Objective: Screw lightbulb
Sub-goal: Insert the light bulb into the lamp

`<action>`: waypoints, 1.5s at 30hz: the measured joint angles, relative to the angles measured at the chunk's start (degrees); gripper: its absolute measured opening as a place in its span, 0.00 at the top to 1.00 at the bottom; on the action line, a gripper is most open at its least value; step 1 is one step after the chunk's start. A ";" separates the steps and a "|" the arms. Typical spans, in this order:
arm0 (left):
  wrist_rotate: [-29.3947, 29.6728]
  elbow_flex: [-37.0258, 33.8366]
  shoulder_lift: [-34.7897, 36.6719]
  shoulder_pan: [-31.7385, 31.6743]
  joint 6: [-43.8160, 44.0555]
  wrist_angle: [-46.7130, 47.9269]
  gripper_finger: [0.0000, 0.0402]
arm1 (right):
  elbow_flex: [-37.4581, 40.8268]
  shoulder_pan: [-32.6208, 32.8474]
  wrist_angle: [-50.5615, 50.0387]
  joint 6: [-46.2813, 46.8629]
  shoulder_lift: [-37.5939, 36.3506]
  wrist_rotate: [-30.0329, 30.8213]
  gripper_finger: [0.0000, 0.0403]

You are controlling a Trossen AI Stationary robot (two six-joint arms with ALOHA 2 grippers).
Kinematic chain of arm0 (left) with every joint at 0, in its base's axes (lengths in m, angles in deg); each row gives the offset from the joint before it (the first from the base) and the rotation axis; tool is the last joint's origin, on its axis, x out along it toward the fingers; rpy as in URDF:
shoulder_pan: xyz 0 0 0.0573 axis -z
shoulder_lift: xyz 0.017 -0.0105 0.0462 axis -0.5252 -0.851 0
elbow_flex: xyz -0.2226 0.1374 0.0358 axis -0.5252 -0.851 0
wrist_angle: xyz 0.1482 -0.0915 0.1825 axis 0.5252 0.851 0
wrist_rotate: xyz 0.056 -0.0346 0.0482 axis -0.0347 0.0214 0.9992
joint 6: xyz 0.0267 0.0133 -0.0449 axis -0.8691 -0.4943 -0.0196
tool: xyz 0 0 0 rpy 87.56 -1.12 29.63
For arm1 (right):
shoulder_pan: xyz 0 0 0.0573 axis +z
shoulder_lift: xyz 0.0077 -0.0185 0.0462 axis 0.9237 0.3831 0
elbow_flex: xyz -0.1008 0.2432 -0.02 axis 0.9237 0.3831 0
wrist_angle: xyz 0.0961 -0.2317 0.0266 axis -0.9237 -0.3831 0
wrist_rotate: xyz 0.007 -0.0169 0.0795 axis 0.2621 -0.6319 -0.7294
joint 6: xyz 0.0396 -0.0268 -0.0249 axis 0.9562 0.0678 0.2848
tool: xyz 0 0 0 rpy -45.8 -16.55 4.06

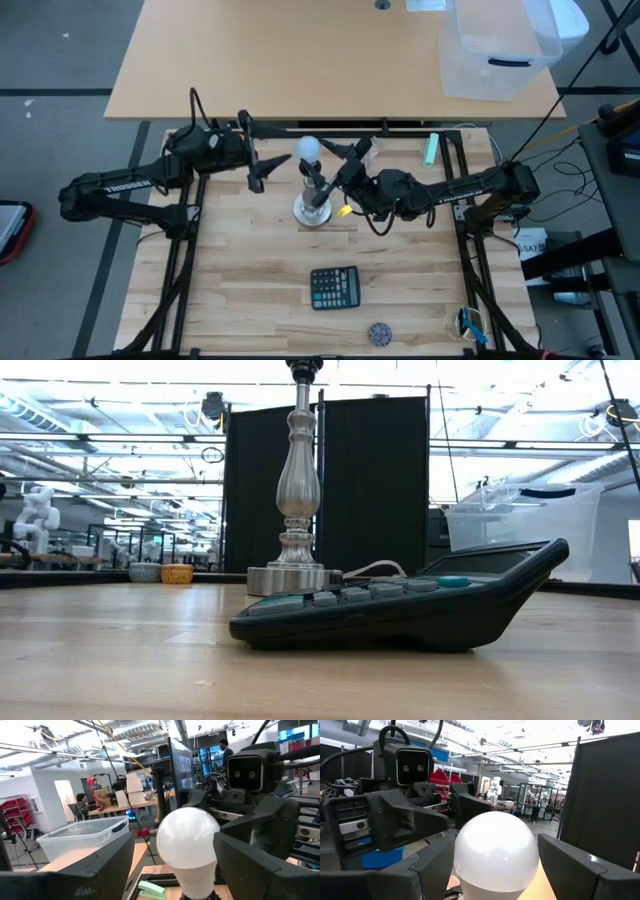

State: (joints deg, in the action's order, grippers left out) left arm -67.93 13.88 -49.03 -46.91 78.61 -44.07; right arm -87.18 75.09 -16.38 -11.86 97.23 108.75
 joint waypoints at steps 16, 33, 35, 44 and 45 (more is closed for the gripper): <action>-0.01 0.04 0.00 -0.63 0.38 2.84 0.31 | 0.38 0.03 13.20 -4.10 7.20 10.73 0.33; -0.02 0.04 0.00 -0.63 0.10 4.08 0.31 | 0.09 1.83 25.94 -14.78 10.86 12.21 0.33; -0.02 0.04 0.00 -0.63 0.16 4.00 0.31 | 0.09 2.16 25.36 -15.46 10.86 12.16 0.33; -0.02 0.04 0.02 -0.63 0.23 3.90 0.31 | 0.07 5.84 25.35 -22.03 10.84 12.19 0.32; -0.02 0.04 0.02 -0.63 0.28 3.89 0.31 | 0.07 6.20 25.38 -22.70 10.84 12.34 0.32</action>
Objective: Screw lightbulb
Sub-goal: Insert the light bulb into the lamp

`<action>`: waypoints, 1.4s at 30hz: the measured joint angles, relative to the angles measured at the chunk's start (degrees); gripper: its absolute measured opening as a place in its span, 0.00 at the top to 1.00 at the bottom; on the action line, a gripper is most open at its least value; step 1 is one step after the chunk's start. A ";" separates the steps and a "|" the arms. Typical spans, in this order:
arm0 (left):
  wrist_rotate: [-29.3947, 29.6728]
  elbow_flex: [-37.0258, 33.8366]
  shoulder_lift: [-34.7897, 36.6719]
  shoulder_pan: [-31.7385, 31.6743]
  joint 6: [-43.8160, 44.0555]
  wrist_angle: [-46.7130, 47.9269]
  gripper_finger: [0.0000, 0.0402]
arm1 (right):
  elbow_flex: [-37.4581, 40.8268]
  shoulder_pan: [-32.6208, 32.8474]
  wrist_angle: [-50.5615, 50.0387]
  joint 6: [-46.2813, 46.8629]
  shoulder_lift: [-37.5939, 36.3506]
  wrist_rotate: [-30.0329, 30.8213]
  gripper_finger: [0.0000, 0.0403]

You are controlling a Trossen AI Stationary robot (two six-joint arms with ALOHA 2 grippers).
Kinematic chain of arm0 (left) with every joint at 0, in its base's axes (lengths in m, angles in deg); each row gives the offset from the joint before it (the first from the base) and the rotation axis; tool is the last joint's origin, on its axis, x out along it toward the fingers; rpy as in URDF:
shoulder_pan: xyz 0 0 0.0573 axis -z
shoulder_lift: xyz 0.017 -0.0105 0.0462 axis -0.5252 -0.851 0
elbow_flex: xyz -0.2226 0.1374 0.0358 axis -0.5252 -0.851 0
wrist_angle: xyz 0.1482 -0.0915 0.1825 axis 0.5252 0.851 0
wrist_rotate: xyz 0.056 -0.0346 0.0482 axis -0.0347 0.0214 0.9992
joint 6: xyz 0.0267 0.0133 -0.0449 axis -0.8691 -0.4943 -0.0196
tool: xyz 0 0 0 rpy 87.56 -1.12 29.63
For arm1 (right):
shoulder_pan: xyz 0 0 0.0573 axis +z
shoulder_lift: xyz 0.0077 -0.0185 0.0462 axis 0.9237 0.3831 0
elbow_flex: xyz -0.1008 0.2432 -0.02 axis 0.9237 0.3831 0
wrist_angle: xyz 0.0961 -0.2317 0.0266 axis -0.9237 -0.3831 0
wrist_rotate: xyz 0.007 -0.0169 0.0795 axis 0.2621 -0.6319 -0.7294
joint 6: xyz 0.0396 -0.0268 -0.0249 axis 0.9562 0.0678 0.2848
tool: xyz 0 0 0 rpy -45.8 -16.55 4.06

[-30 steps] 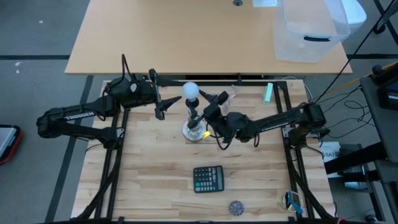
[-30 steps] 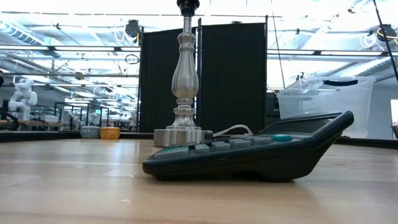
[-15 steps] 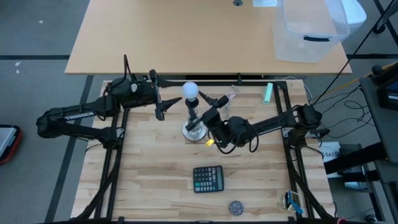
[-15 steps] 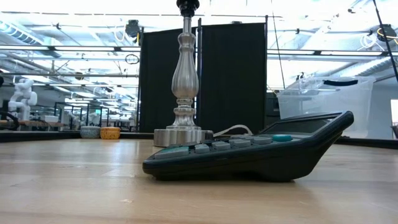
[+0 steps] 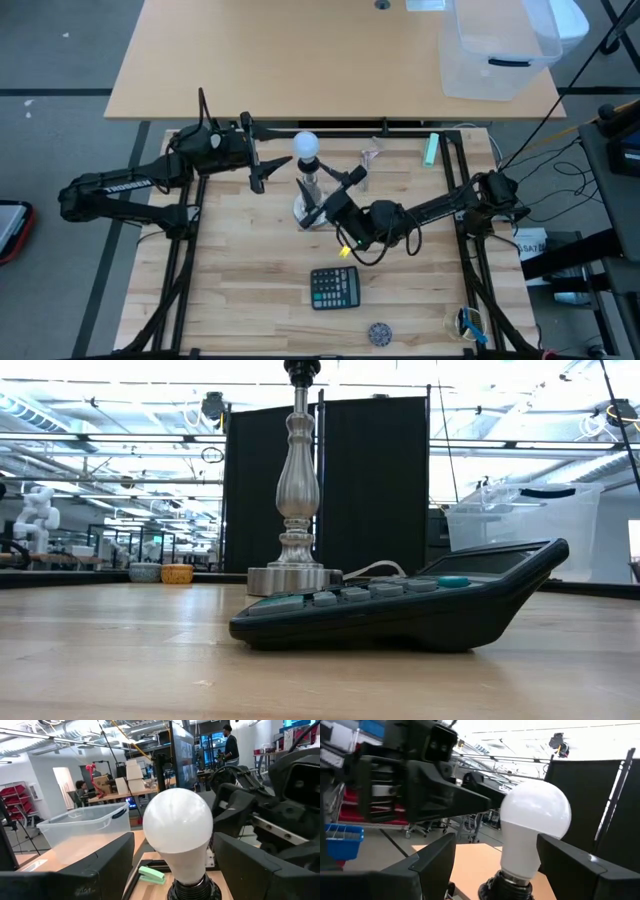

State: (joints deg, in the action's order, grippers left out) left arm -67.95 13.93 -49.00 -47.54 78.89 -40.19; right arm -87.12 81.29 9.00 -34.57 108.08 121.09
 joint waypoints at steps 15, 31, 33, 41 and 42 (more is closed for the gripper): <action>-0.02 0.02 0.33 0.35 -0.45 -0.01 0.31 | -0.04 3.10 24.75 -34.27 -0.13 11.30 0.56; -2.15 0.02 0.26 3.67 -2.62 0.58 0.53 | -0.07 -5.62 18.16 -32.53 -0.13 4.56 0.99; -2.18 0.02 0.26 3.67 -1.92 0.67 0.55 | -0.09 -6.56 14.74 -29.90 -0.28 3.52 0.99; -3.37 0.02 -0.28 3.45 -1.82 0.86 0.56 | -0.11 -7.75 11.37 -26.81 -0.35 2.21 1.00; -3.36 0.02 -0.52 3.13 -1.82 0.87 0.56 | -0.11 -7.67 11.32 -27.00 -0.35 1.95 1.00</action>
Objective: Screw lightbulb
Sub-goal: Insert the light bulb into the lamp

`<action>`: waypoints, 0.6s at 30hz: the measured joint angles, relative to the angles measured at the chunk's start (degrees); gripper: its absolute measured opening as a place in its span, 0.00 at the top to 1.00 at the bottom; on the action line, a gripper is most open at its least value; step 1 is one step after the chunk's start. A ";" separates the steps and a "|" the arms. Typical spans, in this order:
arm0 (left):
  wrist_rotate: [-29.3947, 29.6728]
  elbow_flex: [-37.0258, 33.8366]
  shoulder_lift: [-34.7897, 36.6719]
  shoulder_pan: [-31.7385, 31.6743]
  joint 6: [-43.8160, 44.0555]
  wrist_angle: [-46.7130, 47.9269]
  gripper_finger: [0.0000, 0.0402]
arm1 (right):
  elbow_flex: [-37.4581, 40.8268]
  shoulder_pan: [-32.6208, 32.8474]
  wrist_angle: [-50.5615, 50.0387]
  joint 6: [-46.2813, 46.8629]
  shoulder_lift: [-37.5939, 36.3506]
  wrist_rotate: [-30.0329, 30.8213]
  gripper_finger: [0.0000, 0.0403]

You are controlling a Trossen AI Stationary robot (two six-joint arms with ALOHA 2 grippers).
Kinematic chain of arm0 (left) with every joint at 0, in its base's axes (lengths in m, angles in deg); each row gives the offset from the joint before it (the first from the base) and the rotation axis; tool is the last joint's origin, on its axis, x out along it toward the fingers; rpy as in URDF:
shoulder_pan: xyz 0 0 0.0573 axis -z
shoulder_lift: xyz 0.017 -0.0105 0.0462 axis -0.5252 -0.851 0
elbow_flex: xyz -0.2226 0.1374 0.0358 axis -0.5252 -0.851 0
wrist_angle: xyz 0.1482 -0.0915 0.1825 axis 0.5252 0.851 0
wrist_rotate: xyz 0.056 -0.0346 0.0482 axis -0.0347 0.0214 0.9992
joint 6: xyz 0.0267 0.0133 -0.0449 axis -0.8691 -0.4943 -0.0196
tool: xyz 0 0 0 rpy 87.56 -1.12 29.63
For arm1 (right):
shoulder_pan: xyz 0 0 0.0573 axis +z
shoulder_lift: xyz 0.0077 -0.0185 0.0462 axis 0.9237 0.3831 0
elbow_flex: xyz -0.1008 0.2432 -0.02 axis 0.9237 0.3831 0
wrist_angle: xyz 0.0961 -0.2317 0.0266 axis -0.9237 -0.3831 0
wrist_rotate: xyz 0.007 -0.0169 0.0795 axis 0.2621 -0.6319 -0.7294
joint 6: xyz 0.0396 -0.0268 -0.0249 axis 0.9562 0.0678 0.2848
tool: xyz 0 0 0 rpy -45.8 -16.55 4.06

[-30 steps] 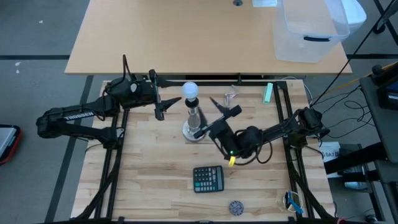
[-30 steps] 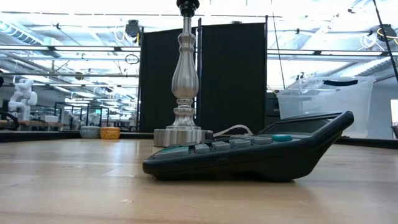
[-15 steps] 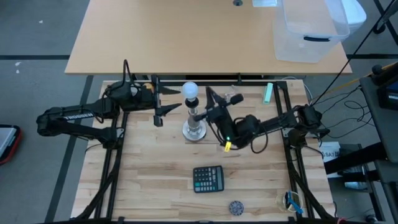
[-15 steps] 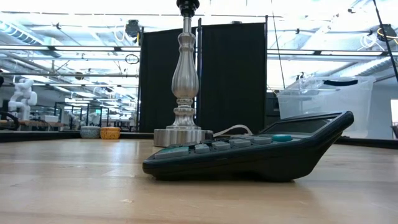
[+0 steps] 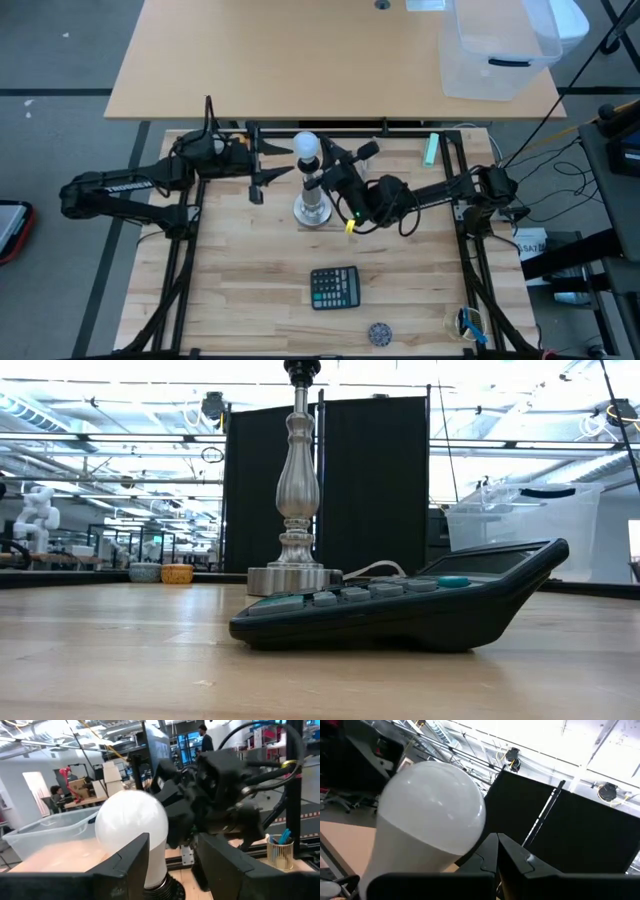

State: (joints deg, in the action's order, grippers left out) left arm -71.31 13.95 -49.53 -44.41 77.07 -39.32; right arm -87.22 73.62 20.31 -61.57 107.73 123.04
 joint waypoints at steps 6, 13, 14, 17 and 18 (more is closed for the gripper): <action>-0.03 0.04 -1.49 -1.83 0.02 -0.89 0.56 | 0.00 0.53 -0.88 0.01 -0.11 0.37 1.00; 0.45 0.04 -1.42 -2.87 0.04 -0.76 0.56 | -0.02 1.85 -0.89 -1.75 -0.15 1.24 1.00; 0.44 0.04 -1.42 -3.06 0.04 -0.74 0.56 | -0.02 2.10 -0.89 -1.82 -0.15 1.36 1.00; 0.45 0.04 -1.44 -3.82 0.20 -0.70 0.56 | -0.02 2.80 -1.05 -2.57 -0.15 1.21 1.00; 0.49 0.04 -1.44 -4.01 0.24 -0.72 0.56 | -0.02 3.08 -1.20 -2.71 -0.15 1.02 1.00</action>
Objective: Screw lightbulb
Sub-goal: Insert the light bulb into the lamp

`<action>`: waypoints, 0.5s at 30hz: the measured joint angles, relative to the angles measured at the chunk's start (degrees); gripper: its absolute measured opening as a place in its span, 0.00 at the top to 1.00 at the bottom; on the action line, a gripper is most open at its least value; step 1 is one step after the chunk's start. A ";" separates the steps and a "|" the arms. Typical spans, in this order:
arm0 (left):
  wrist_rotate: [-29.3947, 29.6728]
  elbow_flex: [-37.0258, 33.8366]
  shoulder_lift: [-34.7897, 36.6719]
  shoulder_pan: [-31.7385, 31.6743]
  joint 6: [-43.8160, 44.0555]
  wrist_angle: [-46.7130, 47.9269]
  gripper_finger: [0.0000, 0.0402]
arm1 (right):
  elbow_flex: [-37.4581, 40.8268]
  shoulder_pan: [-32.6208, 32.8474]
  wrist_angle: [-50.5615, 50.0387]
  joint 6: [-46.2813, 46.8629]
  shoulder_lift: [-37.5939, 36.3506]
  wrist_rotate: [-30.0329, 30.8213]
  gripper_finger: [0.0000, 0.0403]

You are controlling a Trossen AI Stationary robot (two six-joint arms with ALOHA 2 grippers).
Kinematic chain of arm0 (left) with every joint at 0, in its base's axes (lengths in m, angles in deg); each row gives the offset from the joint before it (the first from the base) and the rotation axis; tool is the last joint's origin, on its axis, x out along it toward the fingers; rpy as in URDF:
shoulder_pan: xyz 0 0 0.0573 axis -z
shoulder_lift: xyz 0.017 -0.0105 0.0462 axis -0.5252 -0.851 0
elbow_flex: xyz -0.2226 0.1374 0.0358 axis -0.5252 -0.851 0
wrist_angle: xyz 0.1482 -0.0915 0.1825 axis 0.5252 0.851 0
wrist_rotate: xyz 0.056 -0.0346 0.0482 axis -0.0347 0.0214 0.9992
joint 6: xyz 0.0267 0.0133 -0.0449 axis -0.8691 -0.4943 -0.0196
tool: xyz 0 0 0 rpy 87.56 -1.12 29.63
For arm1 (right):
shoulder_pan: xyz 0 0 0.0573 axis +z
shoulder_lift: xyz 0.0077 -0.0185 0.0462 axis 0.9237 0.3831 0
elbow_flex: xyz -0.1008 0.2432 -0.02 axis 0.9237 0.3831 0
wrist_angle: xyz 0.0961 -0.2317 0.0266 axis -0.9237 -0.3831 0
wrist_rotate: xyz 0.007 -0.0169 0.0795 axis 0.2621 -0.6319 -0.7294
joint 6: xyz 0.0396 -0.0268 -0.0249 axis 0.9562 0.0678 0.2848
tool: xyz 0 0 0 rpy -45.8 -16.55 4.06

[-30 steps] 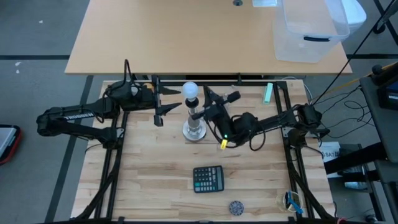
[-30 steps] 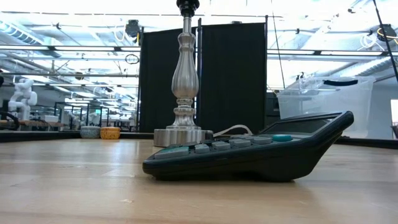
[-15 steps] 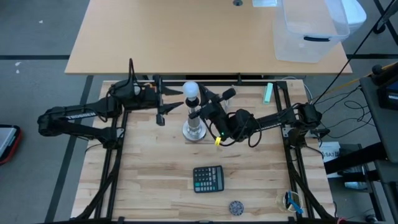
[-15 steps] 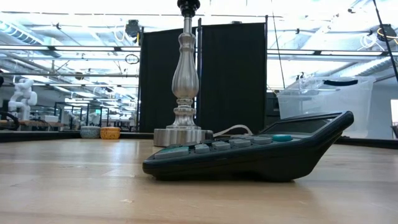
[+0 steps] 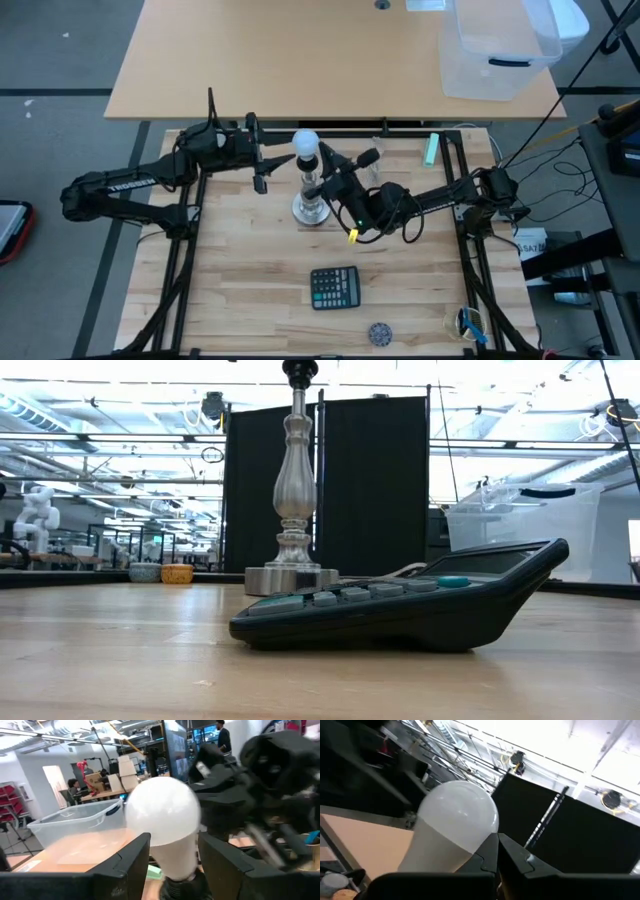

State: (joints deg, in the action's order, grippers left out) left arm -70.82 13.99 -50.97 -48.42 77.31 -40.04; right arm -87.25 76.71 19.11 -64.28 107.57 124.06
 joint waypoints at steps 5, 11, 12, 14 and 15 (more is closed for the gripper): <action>0.01 0.00 -0.02 -0.63 0.20 -0.12 0.56 | 0.00 1.25 -1.49 -0.07 0.06 -0.61 1.00; -0.04 -0.01 -0.64 -0.60 0.21 -0.05 0.56 | 0.00 2.22 -3.74 0.75 0.15 -0.79 1.00; -0.04 -0.02 -0.68 -0.60 0.26 0.21 0.56 | 0.00 2.32 -4.02 1.12 0.15 -0.77 1.00; -0.04 -0.02 -0.67 -0.60 0.33 0.95 0.56 | 0.00 2.67 -5.14 1.29 0.15 -0.46 1.00; -0.08 -0.02 -0.66 -0.60 0.35 1.56 0.56 | 0.00 2.96 -5.52 1.25 0.15 -0.05 1.00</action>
State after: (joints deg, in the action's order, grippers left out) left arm -70.90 13.97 -51.63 -49.03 77.66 -38.48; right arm -87.25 79.67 13.59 -63.03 107.73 124.01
